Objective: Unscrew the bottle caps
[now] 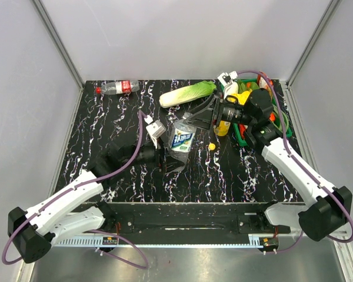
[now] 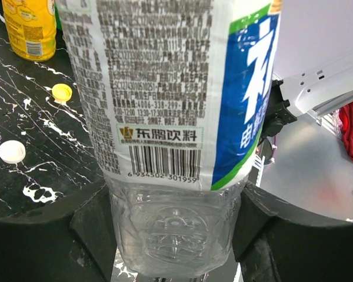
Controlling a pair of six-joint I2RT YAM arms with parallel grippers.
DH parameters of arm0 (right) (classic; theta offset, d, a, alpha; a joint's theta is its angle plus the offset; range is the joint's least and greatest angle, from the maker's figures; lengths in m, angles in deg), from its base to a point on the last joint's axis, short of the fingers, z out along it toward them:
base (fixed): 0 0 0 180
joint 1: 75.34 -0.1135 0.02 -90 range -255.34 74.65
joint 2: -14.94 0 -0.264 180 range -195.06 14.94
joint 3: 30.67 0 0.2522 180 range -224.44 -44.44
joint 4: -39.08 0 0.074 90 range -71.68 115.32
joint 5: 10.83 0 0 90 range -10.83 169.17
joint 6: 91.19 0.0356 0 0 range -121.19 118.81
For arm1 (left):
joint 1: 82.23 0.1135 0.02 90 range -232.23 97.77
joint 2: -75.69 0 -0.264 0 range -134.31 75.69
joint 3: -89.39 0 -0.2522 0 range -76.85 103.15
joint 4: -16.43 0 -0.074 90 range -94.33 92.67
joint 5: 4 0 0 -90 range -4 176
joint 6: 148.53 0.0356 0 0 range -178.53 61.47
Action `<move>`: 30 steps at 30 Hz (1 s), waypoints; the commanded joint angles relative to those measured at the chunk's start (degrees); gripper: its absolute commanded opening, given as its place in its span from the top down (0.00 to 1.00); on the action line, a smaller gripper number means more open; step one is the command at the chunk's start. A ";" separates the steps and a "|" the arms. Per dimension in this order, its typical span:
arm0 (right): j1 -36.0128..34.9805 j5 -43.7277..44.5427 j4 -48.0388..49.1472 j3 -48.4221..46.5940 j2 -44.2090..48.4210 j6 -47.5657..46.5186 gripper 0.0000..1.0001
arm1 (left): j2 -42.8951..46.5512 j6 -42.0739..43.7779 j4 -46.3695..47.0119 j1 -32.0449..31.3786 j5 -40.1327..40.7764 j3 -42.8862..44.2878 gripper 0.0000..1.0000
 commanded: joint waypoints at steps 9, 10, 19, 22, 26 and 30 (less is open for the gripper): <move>0.04 -3.62 4.60 -0.29 -1.99 2.92 0.90 | -0.68 1.35 2.40 -0.75 -1.32 3.21 0.99; 0.04 -3.45 4.25 -0.38 -1.99 2.65 0.99 | -0.68 1.35 2.32 -0.75 -1.41 3.21 0.98; -0.05 -2.13 -0.23 -0.99 -1.03 -1.56 1.00 | 0.63 1.88 1.53 -0.75 0.44 2.77 0.57; 0.04 -1.43 -2.34 -1.26 -0.85 -3.41 1.00 | 0.98 1.88 1.26 -0.83 1.75 2.77 0.06; 0.04 -0.11 -5.59 -1.61 -0.67 -6.40 1.00 | 1.60 1.79 0.65 -0.84 3.86 2.77 0.01; 0.04 1.91 -9.10 -1.43 -0.23 -8.86 1.00 | 2.65 1.97 -0.84 -0.84 8.16 2.59 0.01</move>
